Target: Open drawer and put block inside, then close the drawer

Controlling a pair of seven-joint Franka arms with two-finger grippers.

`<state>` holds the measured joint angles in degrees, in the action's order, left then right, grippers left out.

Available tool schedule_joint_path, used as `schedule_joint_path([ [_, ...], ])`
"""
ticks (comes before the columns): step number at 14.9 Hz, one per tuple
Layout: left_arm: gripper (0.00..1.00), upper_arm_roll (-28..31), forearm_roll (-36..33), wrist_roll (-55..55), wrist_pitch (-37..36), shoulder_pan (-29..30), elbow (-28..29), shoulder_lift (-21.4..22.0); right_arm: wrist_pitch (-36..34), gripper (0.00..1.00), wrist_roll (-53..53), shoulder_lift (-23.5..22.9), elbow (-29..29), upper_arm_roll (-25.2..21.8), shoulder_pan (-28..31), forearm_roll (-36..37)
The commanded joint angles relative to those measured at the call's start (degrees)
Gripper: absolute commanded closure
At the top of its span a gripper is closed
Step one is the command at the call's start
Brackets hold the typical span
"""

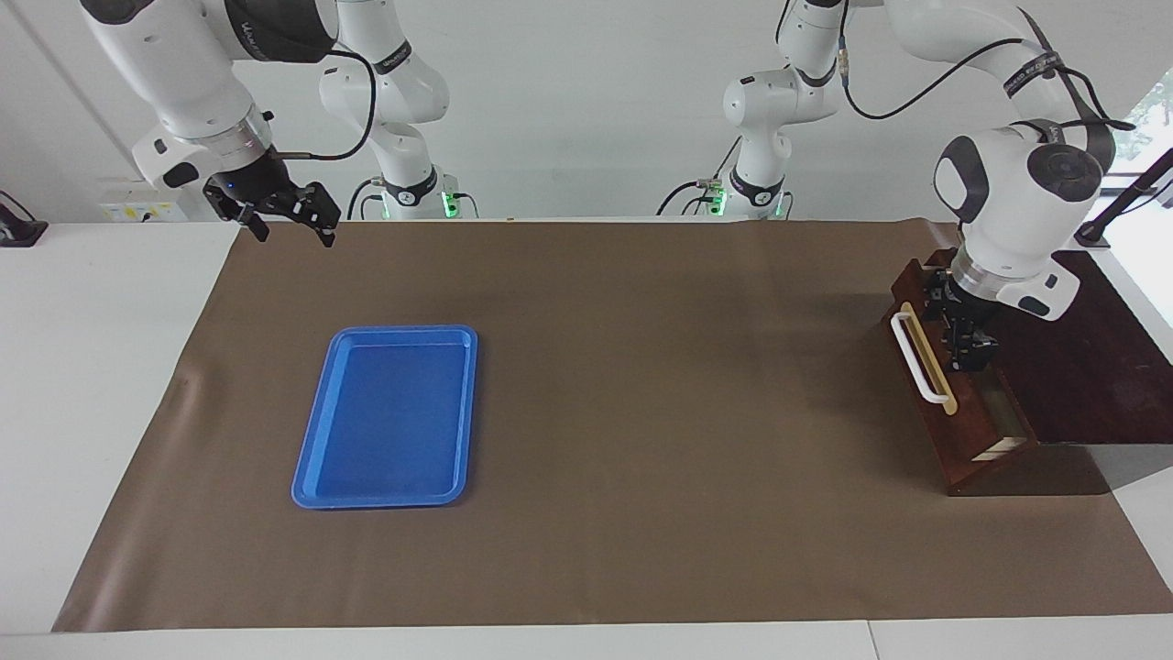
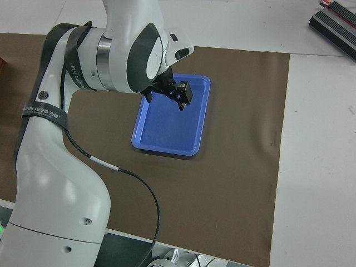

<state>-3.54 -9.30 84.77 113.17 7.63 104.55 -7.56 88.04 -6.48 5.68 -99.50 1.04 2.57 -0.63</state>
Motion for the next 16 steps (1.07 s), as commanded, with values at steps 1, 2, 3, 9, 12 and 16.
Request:
schedule_joint_path([
  [1,0.00,-0.07,-1.33,-2.85,1.52,3.43,0.65,0.09,-0.85,0.00,1.47,-0.50,1.07,0.45,0.85,1.16],
  [2,0.00,-0.07,-1.33,-3.46,1.52,3.88,0.83,0.18,-0.93,0.00,1.47,-0.50,1.07,0.45,0.85,1.16],
  [3,0.00,-0.07,-1.33,-4.16,1.52,4.32,0.92,0.18,-1.02,0.00,1.47,-0.50,1.07,0.45,0.85,1.16],
  [9,0.00,-0.16,-1.33,-5.14,-0.93,3.80,-0.40,0.26,-0.85,0.00,1.47,-0.41,0.98,0.45,0.77,1.16],
  [12,0.00,-1.12,-0.81,-6.80,-8.21,2.83,-4.88,2.10,-0.85,0.00,1.47,-0.41,0.98,0.45,0.77,1.16],
  [16,0.00,-1.47,2.53,-23.54,-15.42,0.99,-4.97,7.90,-0.94,0.00,1.47,-0.41,1.07,0.45,0.85,1.16],
])
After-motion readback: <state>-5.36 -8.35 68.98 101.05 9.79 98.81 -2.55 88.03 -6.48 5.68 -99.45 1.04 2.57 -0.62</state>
